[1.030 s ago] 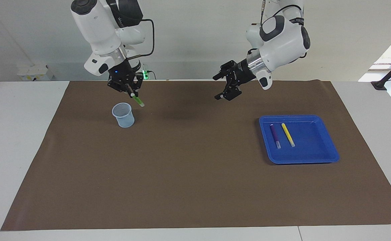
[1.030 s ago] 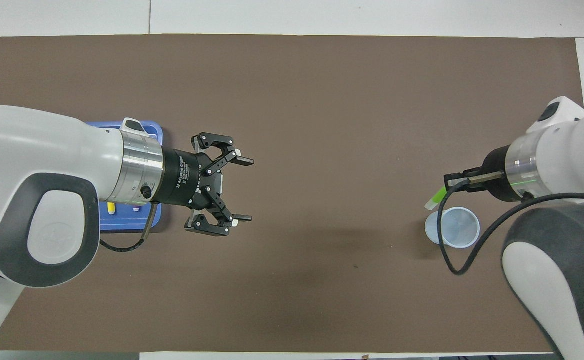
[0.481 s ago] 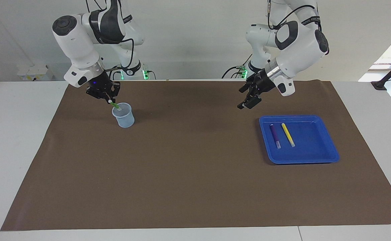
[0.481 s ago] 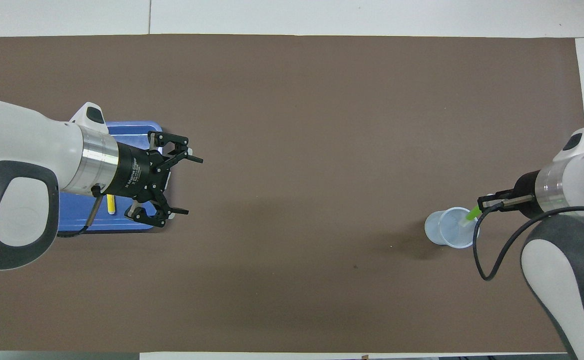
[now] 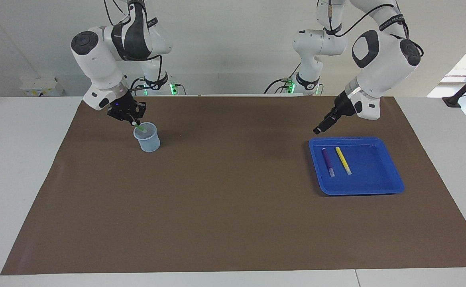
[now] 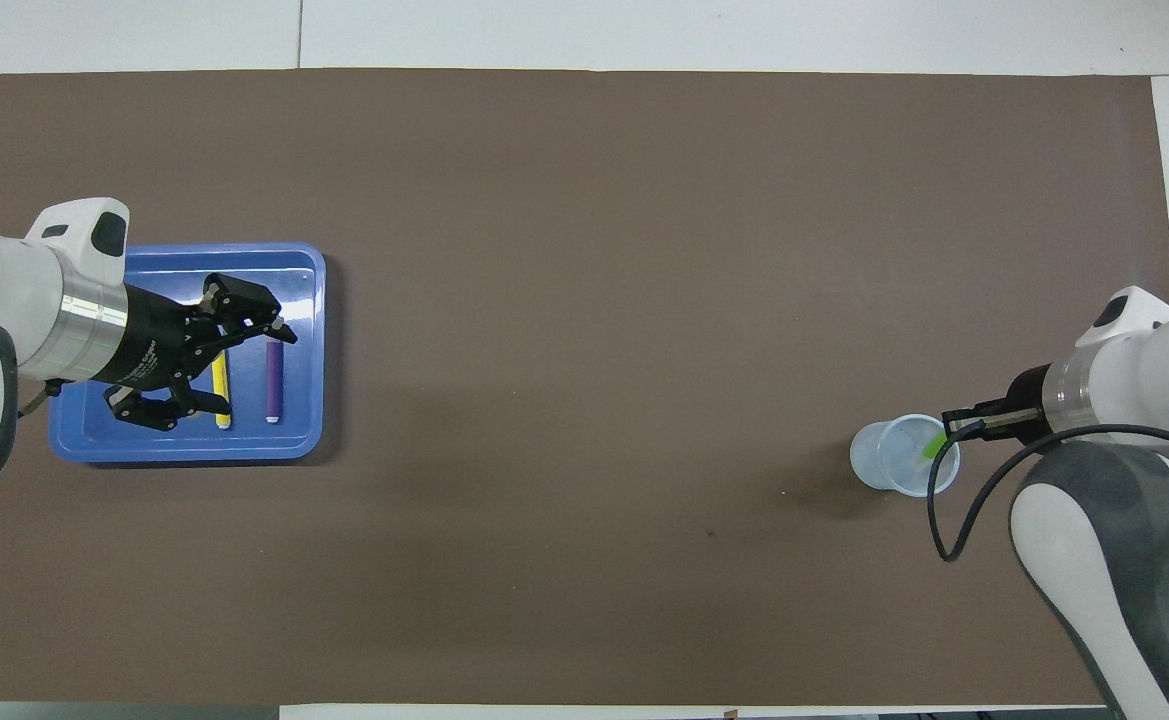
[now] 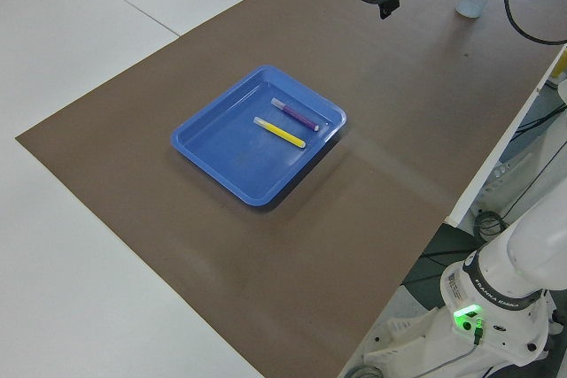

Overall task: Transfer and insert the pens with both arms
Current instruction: 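Grasp the yellow pen with the left gripper while the right gripper withdraws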

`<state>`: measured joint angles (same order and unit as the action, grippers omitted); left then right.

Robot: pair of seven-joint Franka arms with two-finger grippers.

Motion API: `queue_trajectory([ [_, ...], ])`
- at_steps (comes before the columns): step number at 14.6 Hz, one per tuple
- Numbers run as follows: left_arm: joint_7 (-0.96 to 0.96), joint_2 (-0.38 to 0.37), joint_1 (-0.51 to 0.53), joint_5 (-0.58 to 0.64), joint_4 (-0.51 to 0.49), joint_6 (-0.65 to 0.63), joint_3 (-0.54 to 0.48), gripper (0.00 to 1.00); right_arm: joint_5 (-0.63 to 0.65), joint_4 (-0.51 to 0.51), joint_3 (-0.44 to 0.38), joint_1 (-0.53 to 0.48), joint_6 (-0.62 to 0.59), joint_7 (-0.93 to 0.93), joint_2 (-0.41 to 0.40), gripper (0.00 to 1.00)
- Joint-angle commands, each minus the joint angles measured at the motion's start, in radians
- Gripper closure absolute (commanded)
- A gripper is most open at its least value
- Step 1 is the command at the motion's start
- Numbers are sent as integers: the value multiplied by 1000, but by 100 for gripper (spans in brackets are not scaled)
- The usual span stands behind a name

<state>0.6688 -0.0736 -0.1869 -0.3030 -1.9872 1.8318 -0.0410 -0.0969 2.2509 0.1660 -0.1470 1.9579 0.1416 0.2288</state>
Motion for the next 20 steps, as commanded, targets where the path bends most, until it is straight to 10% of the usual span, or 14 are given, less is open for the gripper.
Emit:
queue_trajectory([
  [1,-298,18,61,97,-19,10,6,0,17,12,9,-6,64,6,-25,94],
  [3,-492,52,89,178,-21,44,6,0,17,12,9,-2,59,4,-26,69],
  [6,-641,89,96,260,-91,170,6,0,17,3,7,-3,44,7,-26,0],
  [12,-732,149,112,309,-163,334,6,0,-24,-216,12,0,-166,9,-14,0],
  [20,-756,234,115,323,-211,513,6,2,-556,-326,15,12,-297,-391,1,0],
])
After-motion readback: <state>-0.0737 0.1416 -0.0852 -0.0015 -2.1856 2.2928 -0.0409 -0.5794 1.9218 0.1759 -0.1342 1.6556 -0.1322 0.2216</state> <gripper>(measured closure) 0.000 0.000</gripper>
